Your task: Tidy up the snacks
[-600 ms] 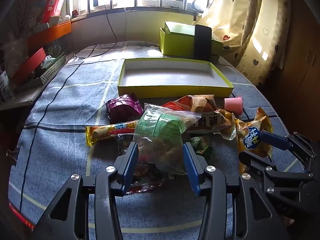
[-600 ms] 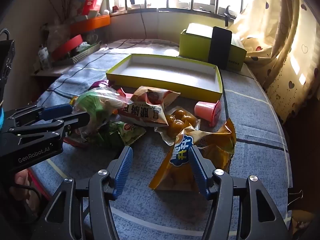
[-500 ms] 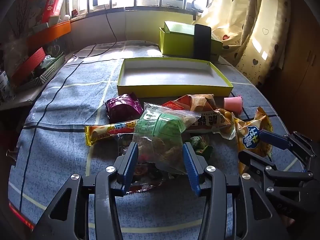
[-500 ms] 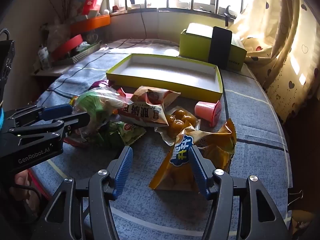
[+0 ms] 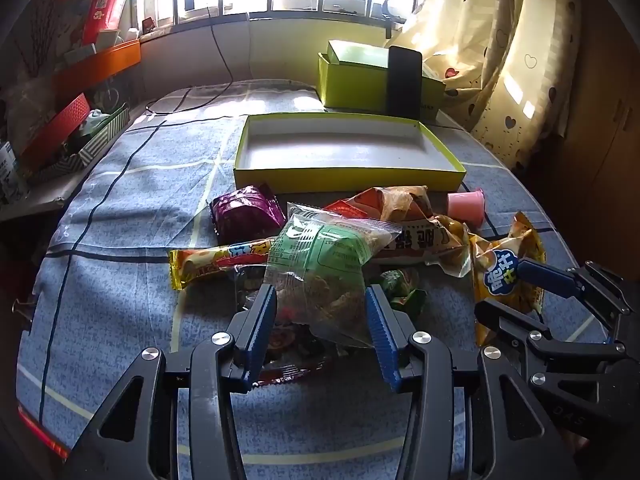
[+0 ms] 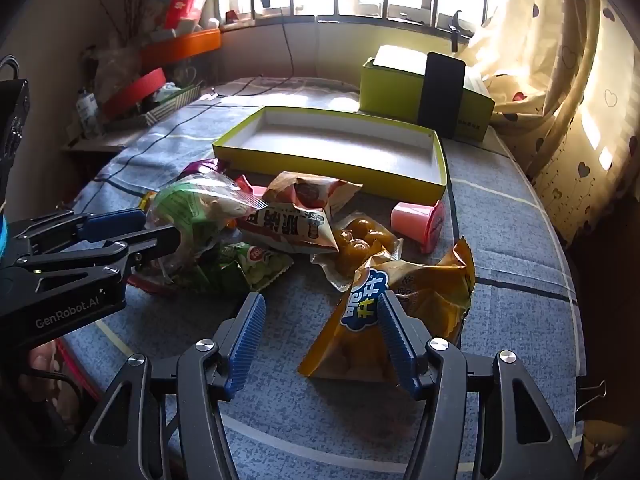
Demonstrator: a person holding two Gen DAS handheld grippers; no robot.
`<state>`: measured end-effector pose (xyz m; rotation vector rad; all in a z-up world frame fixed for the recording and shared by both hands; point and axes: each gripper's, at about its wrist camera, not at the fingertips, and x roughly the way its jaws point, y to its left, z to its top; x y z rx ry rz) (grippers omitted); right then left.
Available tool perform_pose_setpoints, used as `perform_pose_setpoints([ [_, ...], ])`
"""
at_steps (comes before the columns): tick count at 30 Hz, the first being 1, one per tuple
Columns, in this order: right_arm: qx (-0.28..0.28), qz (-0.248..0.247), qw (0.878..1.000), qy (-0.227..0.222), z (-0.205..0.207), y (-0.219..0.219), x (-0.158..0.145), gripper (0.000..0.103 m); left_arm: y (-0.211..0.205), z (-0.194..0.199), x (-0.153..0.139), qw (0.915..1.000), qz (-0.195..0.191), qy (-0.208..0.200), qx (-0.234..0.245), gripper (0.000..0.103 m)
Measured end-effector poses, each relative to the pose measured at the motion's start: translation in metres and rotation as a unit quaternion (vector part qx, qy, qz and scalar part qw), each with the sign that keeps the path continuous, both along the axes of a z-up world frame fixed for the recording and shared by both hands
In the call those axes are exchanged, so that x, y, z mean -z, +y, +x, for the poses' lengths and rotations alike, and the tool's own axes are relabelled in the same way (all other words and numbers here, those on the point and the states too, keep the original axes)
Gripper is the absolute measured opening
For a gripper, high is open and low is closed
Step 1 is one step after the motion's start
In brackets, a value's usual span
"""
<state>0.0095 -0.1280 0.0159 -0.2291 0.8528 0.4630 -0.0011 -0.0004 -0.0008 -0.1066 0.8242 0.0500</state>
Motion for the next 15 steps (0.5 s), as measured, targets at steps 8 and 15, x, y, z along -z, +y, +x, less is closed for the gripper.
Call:
perform_pose_setpoints([
  [8, 0.0, 0.0, 1.0, 0.0, -0.0001, -0.0002, 0.0002, 0.059, 0.0003, 0.0006, -0.0001, 1.0, 0.0, 0.002, 0.0, 0.047],
  [15, 0.0, 0.0, 1.0, 0.001, -0.0005, -0.0004, 0.0004, 0.059, 0.0005, 0.0004, -0.0002, 1.0, -0.001, 0.002, 0.0, 0.047],
])
